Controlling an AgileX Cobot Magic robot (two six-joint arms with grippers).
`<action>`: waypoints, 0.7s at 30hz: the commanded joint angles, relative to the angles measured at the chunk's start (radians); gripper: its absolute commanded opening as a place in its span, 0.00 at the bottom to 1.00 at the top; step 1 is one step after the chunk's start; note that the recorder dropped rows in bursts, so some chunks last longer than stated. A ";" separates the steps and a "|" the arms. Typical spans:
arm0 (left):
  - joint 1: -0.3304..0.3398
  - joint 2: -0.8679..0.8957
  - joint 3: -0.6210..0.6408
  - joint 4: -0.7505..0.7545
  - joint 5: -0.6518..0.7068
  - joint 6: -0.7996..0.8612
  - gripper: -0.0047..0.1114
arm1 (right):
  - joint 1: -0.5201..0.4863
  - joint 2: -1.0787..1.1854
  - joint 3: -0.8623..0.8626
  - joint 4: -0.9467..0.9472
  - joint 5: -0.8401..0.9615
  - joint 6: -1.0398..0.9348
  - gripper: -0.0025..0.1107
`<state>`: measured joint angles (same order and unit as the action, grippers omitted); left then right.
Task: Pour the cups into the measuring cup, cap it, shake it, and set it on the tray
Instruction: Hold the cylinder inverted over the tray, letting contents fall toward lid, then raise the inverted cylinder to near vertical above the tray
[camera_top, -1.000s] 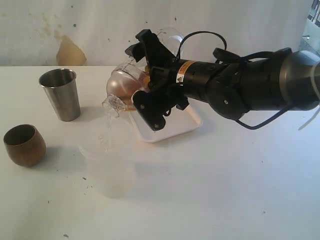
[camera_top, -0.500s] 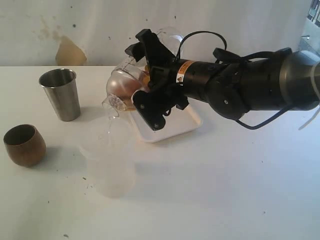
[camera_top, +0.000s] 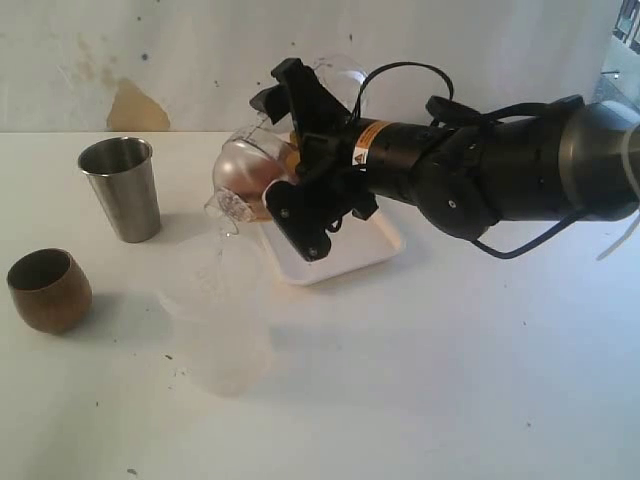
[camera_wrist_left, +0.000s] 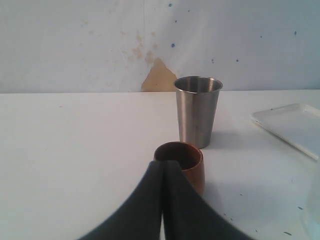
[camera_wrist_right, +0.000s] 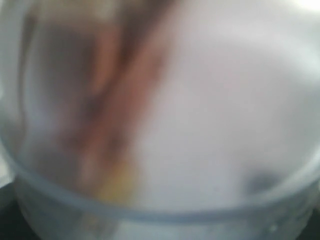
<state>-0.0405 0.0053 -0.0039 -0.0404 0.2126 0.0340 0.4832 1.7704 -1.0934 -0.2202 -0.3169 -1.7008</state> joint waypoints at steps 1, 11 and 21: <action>-0.002 -0.005 0.004 -0.005 -0.011 -0.003 0.04 | 0.003 -0.014 -0.014 0.009 -0.045 0.003 0.02; -0.002 -0.005 0.004 -0.005 -0.011 -0.003 0.04 | 0.003 -0.014 -0.014 -0.001 -0.047 -0.140 0.02; -0.002 -0.005 0.004 -0.005 -0.011 -0.003 0.04 | 0.003 -0.014 -0.014 -0.001 -0.072 -0.140 0.02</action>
<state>-0.0405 0.0053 -0.0039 -0.0404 0.2126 0.0340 0.4832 1.7704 -1.0934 -0.2238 -0.3363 -1.8323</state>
